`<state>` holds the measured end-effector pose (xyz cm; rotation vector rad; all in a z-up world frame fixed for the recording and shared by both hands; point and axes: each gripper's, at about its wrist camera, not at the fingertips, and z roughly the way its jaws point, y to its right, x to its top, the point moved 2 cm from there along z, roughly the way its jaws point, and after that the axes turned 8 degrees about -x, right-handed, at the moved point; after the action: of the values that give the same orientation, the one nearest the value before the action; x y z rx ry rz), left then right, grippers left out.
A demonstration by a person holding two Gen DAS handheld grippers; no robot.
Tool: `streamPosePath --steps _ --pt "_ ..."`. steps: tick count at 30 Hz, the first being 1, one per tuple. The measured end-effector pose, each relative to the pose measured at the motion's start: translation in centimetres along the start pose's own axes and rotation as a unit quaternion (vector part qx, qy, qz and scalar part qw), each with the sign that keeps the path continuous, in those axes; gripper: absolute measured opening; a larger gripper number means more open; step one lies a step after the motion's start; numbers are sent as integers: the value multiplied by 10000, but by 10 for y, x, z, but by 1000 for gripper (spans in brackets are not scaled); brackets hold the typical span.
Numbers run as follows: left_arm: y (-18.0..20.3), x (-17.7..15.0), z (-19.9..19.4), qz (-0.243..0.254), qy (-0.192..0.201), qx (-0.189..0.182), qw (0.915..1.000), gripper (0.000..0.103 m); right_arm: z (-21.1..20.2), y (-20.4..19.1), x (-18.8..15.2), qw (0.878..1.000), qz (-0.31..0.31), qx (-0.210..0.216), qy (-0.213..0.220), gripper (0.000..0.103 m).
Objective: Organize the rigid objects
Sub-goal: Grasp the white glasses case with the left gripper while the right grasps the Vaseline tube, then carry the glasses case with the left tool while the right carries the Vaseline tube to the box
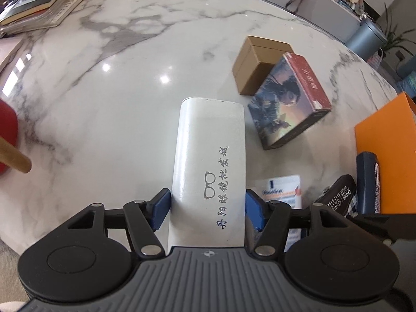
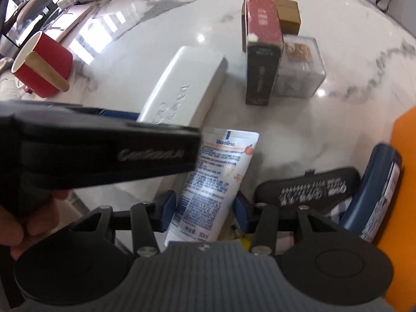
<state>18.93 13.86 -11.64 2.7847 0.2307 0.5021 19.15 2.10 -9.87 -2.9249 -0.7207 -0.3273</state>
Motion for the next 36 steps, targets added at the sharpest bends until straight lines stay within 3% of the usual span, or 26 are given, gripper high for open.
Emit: streamPosePath --steps 5,12,22,25,27,31,36 --pt "-2 1 0 -65 27 64 10000 72 4 0 12 9997 -135 -221 -46 48" --pt "0 2 2 -21 79 97 9999 81 6 -11 13 9986 -395 -362 -17 55" --pt "5 4 7 131 166 275 9994 85 5 -12 6 9981 -430 -417 133 51" --pt "7 3 7 183 185 294 9992 79 4 -11 5 9983 -417 -376 153 50" --pt "6 3 7 204 210 345 9990 69 3 -8 5 9987 -357 -325 133 49" --pt "4 3 6 178 232 302 9991 69 -2 -3 3 9992 -262 -259 171 48" --pt "-6 2 -2 -149 290 -14 9995 68 -16 6 -1 9993 -128 -155 309 47"
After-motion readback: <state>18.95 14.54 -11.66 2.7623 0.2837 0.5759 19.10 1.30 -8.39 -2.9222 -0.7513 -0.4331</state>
